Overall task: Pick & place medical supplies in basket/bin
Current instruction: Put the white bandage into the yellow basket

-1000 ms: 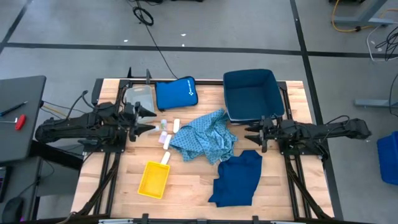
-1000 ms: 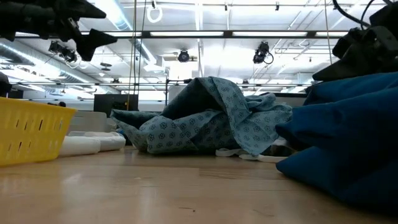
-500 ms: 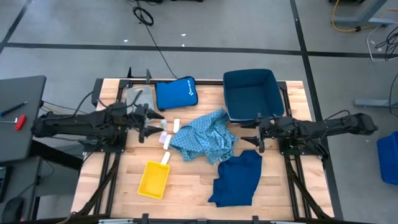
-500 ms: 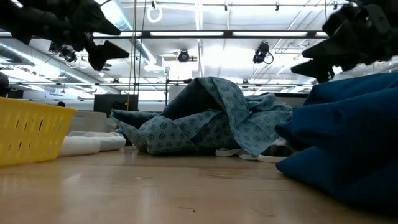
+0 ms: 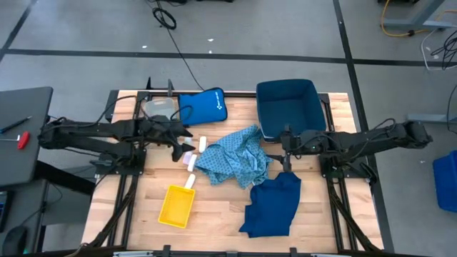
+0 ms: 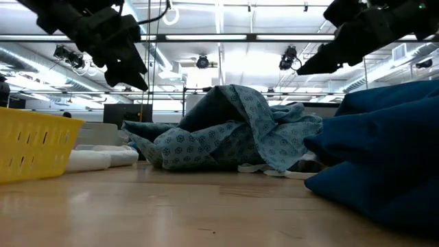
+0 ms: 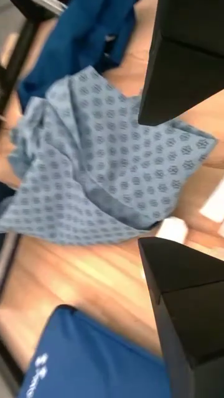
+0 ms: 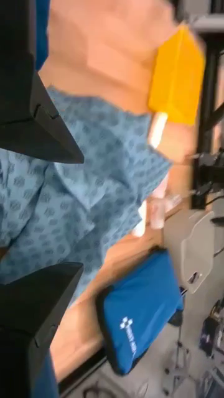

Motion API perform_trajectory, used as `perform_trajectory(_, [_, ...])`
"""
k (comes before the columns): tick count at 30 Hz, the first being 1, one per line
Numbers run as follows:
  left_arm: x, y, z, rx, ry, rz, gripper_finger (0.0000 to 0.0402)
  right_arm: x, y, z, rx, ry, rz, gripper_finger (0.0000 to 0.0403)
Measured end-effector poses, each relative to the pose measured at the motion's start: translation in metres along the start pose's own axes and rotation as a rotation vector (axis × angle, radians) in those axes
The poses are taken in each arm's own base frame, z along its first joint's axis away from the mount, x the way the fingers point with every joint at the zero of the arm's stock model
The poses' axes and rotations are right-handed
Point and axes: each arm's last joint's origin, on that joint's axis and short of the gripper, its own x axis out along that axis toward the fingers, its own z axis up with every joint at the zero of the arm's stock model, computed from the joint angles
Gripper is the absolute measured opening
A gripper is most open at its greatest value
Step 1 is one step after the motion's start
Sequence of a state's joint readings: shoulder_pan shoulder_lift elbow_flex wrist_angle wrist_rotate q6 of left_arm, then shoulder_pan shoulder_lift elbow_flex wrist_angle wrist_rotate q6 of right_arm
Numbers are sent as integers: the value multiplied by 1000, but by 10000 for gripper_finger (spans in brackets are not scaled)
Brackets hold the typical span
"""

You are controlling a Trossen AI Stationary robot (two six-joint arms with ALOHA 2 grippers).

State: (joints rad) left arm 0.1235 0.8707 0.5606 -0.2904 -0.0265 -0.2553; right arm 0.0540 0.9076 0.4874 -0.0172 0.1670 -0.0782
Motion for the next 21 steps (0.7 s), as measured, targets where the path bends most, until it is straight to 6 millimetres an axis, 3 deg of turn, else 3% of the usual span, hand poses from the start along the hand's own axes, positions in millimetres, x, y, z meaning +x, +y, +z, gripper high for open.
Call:
perform_trajectory(10, [37,5,-5,41,162,168,314,2,-1,0,-45,65,-55,283])
perform_trajectory(21, [73,28,-17,-123,256,320,314,1,-4,-7,-92,148,-154,283])
